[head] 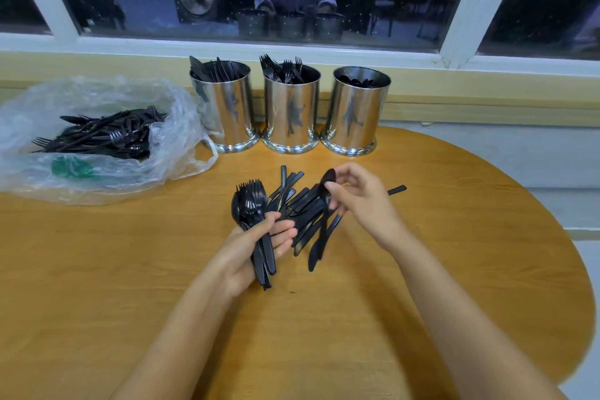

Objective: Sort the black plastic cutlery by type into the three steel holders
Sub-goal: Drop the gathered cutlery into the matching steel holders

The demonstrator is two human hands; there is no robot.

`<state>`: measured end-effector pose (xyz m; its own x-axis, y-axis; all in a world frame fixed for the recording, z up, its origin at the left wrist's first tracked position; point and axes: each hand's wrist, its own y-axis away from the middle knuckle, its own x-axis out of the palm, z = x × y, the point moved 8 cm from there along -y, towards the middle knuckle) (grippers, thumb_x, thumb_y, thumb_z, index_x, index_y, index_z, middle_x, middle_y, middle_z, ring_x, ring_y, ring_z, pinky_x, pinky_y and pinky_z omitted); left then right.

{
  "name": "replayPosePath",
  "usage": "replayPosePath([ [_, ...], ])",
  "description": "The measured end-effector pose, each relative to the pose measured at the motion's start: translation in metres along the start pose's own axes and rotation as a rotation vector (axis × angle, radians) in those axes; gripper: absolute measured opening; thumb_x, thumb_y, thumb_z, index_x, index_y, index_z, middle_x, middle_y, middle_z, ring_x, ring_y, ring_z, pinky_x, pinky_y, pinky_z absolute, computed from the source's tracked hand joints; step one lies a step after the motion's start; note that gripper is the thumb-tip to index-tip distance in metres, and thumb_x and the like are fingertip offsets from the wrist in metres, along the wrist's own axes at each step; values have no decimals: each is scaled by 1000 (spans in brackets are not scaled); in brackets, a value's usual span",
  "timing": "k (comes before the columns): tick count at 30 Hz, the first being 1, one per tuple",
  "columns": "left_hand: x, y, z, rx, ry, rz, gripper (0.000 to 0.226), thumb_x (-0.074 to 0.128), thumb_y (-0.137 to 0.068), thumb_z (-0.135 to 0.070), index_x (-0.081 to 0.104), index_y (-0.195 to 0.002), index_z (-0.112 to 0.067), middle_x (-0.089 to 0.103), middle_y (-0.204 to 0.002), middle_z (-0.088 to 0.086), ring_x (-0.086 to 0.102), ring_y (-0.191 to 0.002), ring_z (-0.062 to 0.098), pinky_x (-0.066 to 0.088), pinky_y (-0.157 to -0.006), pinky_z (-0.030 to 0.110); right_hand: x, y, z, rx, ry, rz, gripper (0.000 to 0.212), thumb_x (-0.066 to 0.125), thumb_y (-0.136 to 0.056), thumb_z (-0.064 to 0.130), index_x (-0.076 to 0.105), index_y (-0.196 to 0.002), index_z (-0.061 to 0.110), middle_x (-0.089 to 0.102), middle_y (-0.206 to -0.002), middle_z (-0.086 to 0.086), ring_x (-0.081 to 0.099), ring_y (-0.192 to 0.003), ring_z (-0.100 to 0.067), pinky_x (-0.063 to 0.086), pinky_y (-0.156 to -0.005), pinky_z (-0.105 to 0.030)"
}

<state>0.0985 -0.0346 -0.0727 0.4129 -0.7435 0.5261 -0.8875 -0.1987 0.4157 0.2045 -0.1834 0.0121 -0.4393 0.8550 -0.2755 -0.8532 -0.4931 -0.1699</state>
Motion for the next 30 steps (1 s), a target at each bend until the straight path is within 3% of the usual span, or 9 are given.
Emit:
replayPosePath([
  [5, 15, 9, 2, -49, -24, 113, 27, 53, -98, -14, 60, -121, -1, 70, -112, 24, 70, -102, 35, 59, -83, 43, 50, -6, 8, 73, -90, 184, 9, 62, -92, 6, 59, -92, 14, 65, -71, -2, 60, -58, -4, 49, -59, -19],
  [10, 14, 11, 4, -79, -37, 120, 27, 49, -100, -20, 62, -115, -1, 73, -100, 21, 73, -85, 31, 62, -74, 41, 70, -9, 8, 94, -139, 275, 6, 63, -92, 6, 57, -93, 8, 63, -69, -2, 60, -62, -8, 48, -60, -18],
  [14, 11, 9, 3, -82, 5, 102, 40, 47, -98, -35, 62, -113, -1, 73, -91, 15, 71, -75, 25, 61, -68, 36, 74, -15, 7, 40, -16, 235, 13, 67, -89, 9, 60, -84, 19, 60, -77, 6, 55, -69, -7, 43, -60, -13],
  [20, 7, 6, 2, -67, -72, 131, 58, 54, -82, -48, 60, -118, -3, 72, -86, 9, 68, -73, 19, 60, -68, 33, 68, -22, -5, 60, -41, 163, 7, 70, -87, 11, 64, -89, 15, 59, -78, 5, 53, -71, -5, 45, -67, -14],
  [22, 11, 7, 2, -64, -123, 176, 57, 57, -80, -47, 59, -118, -3, 67, -81, 5, 62, -66, 15, 57, -66, 31, 73, -23, -1, 21, -10, 171, 10, 72, -85, 11, 66, -93, 12, 60, -79, 4, 51, -70, -7, 46, -69, -16],
  [26, 19, 7, 3, -66, -152, 262, 46, 65, -84, -31, 55, -119, -3, 50, -70, -1, 43, -54, 8, 45, -54, 24, 81, -24, 7, -55, 83, 175, 18, 76, -81, 11, 67, -96, 17, 57, -76, 10, 43, -63, -6, 42, -56, -13],
  [30, 10, 1, 1, -36, -241, 208, 28, 65, -90, -21, 58, -113, -8, 43, -65, -4, 37, -51, 7, 38, -51, 22, 76, -29, 20, -200, 195, 158, 33, 75, -82, 12, 68, -112, 21, 58, -90, 9, 46, -65, -5, 42, -65, -13],
])
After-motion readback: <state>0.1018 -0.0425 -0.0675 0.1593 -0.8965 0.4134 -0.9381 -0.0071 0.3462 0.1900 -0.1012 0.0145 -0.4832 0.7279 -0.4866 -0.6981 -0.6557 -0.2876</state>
